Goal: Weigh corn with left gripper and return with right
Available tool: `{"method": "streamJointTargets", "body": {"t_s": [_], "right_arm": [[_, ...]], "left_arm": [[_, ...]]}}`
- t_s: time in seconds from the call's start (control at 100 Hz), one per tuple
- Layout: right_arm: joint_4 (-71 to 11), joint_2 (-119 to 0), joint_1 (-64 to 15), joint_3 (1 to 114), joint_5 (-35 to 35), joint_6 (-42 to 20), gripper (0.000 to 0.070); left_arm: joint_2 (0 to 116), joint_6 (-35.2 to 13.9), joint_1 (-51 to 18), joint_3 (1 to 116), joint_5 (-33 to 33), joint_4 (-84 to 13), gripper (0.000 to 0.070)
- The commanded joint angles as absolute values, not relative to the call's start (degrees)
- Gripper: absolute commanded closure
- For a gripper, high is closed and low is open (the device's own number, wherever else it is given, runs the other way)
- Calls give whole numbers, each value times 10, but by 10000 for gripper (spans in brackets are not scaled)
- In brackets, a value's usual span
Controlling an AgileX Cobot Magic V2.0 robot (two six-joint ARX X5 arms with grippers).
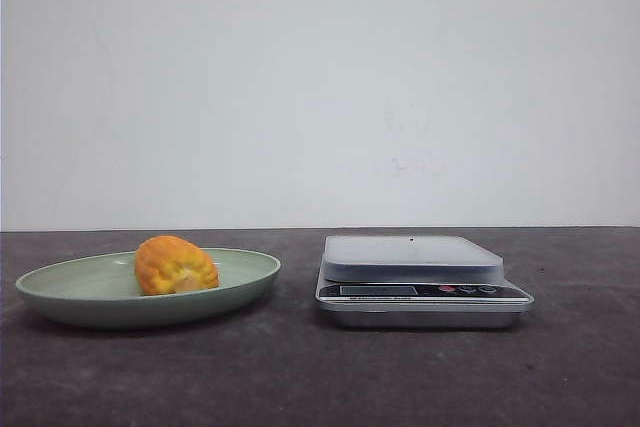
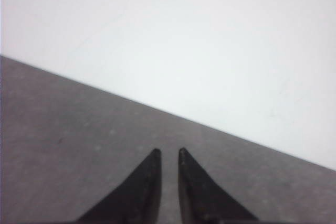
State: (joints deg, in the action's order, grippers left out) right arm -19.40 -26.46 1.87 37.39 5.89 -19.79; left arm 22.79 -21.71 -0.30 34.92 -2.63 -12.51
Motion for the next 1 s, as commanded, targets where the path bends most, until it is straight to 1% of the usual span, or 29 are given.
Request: {"method": "streamJointTargets", "body": {"t_s": [0.0, 0.02, 0.03, 0.04, 0.06, 0.08, 0.1, 0.13, 0.23, 0.33, 0.42, 0.53, 0.56, 0.65, 0.78, 0.86, 0.99], "right_arm": [[-206, -287, 14, 416, 61, -171, 559], [-209, -292, 12, 426, 61, -167, 503], [-212, -295, 11, 432, 61, -164, 458], [-212, -296, 10, 434, 61, -164, 444], [-215, -300, 9, 442, 61, -161, 388], [-217, -303, 7, 448, 63, -159, 336], [-222, -305, 4, 455, 66, -158, 295], [-230, -307, 1, 464, 73, -156, 261], [-252, -313, -13, 488, 94, -147, 259], [-277, -320, -27, 507, 96, -140, 259], [-300, -328, -34, 521, 107, -140, 258], [-319, -337, -38, 524, 126, -139, 256], [-324, -338, -39, 524, 129, -139, 247], [-333, -344, -40, 524, 136, -139, 189], [-345, -344, -40, 524, 140, -139, 135], [-352, -343, -40, 524, 140, -139, 133], [-352, -343, -40, 524, 146, -139, 133]], "left_arm": [[254, -219, -4, 393, -45, -131, 379], [262, -217, -4, 404, -51, -133, 288], [265, -216, -4, 409, -55, -133, 247], [269, -214, -4, 413, -58, -133, 211], [274, -212, -4, 421, -65, -133, 163], [279, -212, -5, 429, -71, -134, 149], [284, -210, -5, 435, -78, -134, 151], [291, -209, -5, 444, -84, -137, 160], [321, -196, -17, 467, -91, -142, 230], [370, -196, -45, 483, -91, -141, 229], [431, -197, -85, 496, -90, -141, 229], [515, -198, -134, 498, -68, -141, 226], [539, -198, -147, 498, -60, -141, 226], [609, -199, -184, 498, -39, -142, 224], [697, -218, -226, 498, -6, -141, 214], [742, -223, -244, 498, 4, -138, 184], [800, -238, -267, 498, 17, -136, 184]]}}
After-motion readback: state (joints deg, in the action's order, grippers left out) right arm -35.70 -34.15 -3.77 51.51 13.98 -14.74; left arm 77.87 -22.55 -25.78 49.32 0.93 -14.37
